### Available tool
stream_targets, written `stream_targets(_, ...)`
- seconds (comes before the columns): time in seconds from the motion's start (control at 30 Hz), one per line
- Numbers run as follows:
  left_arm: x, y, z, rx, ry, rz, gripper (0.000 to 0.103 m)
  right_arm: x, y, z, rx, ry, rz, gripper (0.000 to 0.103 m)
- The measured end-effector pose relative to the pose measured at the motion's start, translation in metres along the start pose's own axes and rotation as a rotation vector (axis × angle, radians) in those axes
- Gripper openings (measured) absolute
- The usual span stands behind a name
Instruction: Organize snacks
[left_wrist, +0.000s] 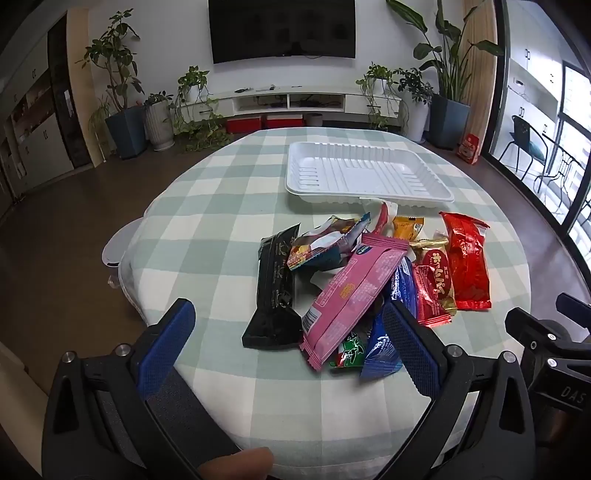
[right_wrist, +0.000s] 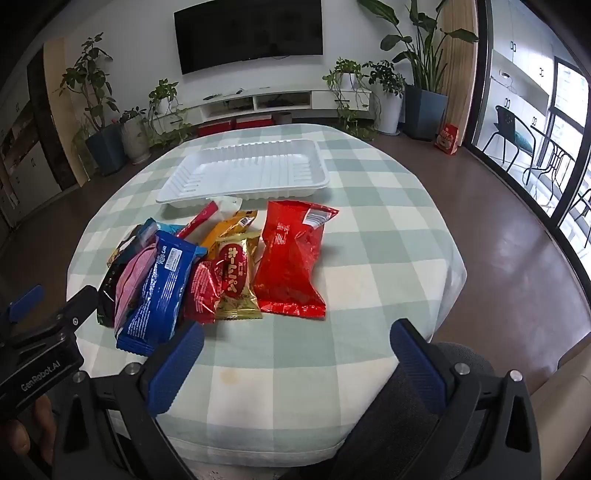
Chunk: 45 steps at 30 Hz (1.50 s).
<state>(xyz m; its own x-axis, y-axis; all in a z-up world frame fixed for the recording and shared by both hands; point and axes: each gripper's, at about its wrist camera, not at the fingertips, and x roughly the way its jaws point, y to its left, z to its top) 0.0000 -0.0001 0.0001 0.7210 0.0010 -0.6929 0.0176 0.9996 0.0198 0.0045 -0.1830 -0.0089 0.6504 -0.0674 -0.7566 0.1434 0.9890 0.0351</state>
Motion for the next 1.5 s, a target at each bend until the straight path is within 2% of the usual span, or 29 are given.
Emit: stream_targets(1.5, 0.013, 0.0, -0.009, 0.025, 0.048, 0.03, 0.103, 0.012, 0.001, -0.009, 0.001, 0.043, 0.006, 0.103)
